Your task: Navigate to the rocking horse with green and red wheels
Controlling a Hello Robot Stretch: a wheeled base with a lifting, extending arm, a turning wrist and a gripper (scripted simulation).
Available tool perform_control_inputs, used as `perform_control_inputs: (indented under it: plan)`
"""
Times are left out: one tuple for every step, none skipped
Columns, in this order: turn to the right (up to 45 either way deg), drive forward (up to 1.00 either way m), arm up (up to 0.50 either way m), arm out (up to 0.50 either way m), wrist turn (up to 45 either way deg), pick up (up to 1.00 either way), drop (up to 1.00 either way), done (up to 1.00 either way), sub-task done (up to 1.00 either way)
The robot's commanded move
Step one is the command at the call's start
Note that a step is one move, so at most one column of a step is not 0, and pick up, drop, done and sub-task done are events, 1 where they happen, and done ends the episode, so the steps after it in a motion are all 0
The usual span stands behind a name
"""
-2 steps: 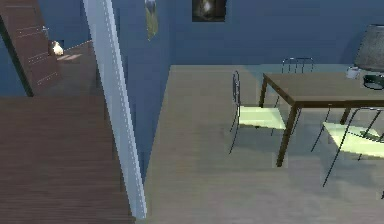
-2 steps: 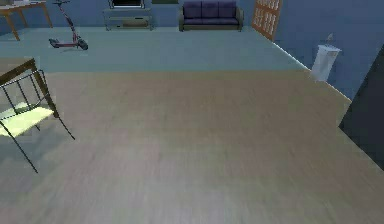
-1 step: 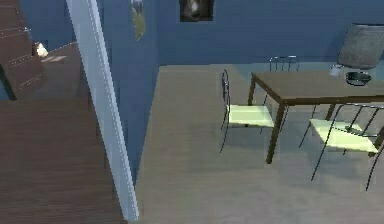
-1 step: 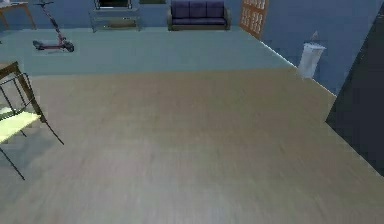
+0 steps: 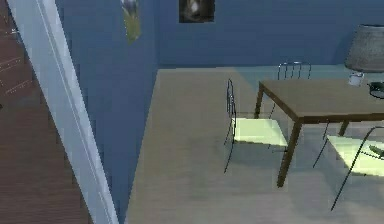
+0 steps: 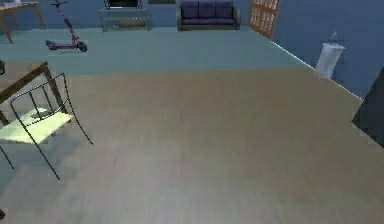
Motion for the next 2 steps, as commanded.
perform_control_inputs:
  plan:
    - [-45.0, 0.00, 0.00, 0.00, 0.0, 0.00, 0.00, 0.00, 0.00]
    - [-6.0, 0.00, 0.00, 0.00, 0.0, 0.00, 0.00, 0.00, 0.00]
